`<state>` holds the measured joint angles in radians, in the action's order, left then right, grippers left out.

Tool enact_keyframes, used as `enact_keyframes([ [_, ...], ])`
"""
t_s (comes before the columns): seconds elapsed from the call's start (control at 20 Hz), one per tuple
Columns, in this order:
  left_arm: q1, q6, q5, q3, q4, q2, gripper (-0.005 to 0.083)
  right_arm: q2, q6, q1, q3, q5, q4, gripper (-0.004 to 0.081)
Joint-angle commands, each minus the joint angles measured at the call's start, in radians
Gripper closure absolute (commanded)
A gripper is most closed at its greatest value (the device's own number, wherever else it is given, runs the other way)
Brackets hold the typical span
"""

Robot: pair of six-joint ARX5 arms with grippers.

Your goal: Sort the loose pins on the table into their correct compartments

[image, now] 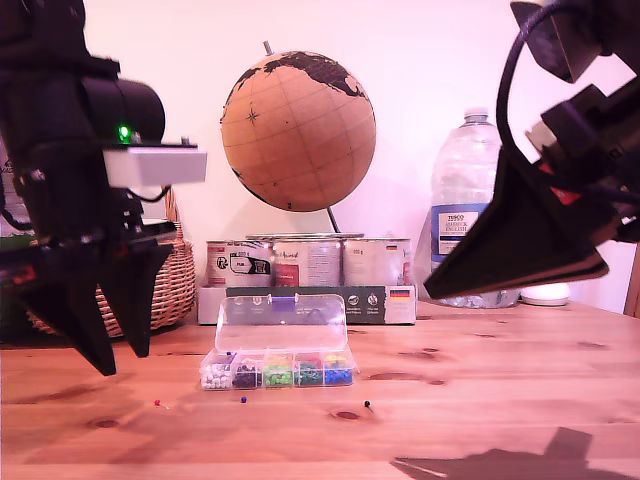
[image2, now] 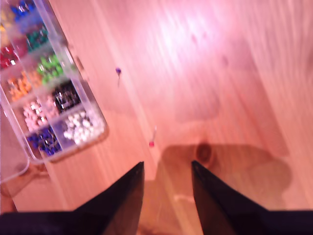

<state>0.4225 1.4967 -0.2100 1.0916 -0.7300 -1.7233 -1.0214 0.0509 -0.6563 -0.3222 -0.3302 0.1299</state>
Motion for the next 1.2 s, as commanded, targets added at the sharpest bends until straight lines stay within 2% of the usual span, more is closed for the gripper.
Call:
enact_keyframes([
  [0.0,0.001,0.019,-0.005,0.022,0.002,-0.036,0.0503,-0.01,0.003,-0.005,-0.019,0.001,0.024,0.0782],
  [0.3,0.001,0.042,-0.006,0.091,-0.006,-0.112,0.0503,-0.01,0.009,-0.005,-0.02,0.024,0.031,0.0782],
  [1.15,0.032,0.049,-0.035,0.094,-0.038,-0.156,0.0505,-0.01,0.01,-0.005,-0.02,0.026,0.029,0.0782],
])
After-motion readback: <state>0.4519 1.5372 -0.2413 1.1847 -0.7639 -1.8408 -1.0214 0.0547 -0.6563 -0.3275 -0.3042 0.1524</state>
